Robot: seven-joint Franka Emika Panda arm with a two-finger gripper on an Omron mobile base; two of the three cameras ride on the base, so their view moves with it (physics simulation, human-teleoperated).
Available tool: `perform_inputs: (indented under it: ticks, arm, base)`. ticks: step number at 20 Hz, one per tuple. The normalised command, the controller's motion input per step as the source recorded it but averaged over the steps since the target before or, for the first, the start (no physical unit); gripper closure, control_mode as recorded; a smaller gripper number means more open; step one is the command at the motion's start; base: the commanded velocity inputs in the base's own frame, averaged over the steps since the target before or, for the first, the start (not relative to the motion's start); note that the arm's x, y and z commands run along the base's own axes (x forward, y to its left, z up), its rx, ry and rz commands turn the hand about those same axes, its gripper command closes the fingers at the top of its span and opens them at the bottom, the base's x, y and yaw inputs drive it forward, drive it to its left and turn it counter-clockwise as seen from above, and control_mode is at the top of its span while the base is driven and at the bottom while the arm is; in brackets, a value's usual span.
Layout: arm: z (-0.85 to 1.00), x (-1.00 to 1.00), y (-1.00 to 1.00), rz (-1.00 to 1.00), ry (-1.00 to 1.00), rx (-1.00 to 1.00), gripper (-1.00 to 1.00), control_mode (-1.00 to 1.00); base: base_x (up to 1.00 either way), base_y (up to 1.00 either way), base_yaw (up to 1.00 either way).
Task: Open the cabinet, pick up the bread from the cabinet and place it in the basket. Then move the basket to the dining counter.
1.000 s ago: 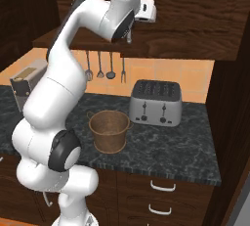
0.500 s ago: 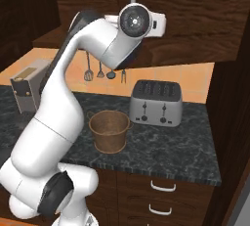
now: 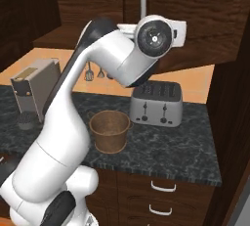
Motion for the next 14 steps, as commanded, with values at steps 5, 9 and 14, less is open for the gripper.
perform_inputs:
  ticks: [5, 9, 14]
  arm:
    - [-0.15, -0.53, -0.49, 0.0, -0.03, -0.01, 1.0, -1.0]
    - [0.0, -0.06, -0.01, 0.0, 0.0, 0.0, -1.0, -1.0]
    - [0.0, -0.18, -0.08, -0.03, 0.03, 0.01, -1.0, -1.0]
  base:
    - [0.0, 0.0, 0.0]
    - [0.0, 0.0, 0.0]
    - [0.0, 0.0, 0.0]
